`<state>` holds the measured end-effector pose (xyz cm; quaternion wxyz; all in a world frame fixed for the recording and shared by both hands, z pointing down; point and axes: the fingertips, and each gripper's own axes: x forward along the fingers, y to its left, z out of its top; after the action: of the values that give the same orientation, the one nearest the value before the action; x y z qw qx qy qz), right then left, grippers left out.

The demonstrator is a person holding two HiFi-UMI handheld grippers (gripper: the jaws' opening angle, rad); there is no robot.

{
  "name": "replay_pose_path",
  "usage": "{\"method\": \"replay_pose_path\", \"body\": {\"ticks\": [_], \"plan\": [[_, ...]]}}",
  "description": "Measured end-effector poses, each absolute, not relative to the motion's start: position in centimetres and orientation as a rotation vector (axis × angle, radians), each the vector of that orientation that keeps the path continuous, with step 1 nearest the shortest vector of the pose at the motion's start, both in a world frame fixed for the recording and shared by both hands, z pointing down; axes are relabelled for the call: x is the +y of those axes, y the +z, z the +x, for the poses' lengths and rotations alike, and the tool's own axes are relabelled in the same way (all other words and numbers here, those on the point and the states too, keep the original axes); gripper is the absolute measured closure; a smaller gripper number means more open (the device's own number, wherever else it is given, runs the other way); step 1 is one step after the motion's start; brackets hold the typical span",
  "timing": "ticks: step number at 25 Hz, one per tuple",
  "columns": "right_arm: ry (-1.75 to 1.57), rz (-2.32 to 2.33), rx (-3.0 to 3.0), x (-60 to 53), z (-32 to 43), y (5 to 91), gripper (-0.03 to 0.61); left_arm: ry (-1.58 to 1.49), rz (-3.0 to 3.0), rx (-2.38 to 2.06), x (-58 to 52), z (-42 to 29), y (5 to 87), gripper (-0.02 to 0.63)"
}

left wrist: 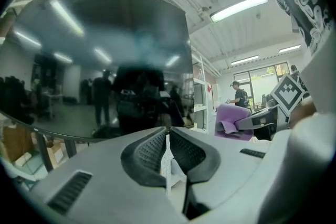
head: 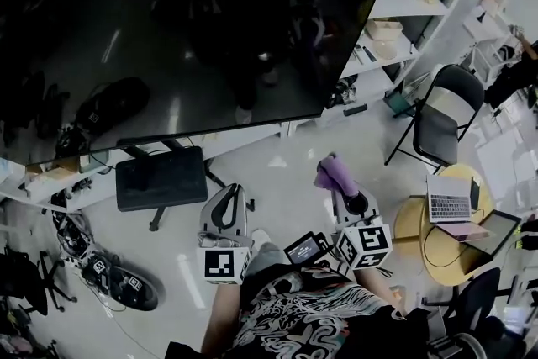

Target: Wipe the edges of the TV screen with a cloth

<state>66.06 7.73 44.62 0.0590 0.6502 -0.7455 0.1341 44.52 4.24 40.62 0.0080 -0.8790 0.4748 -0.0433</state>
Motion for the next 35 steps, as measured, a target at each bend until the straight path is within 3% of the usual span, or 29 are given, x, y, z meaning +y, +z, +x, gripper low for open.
{"method": "replay_pose_path", "body": {"ticks": [6, 26, 35], "plan": [[0.409, 1.979, -2.198, 4.1, 64.4, 45.5, 0.491, -0.085, -2.833, 1.392, 0.0, 43.3, 41.4, 0.581], [0.545, 2.025, -2.127, -4.1, 71.5, 48.0, 0.491, -0.207, -2.802, 1.452, -6.3, 48.3, 41.8, 0.581], [0.505, 1.924, -2.187, -6.6, 70.7, 48.2, 0.491, -0.203, -2.788, 1.482, -6.8, 49.2, 41.8, 0.581]]}}
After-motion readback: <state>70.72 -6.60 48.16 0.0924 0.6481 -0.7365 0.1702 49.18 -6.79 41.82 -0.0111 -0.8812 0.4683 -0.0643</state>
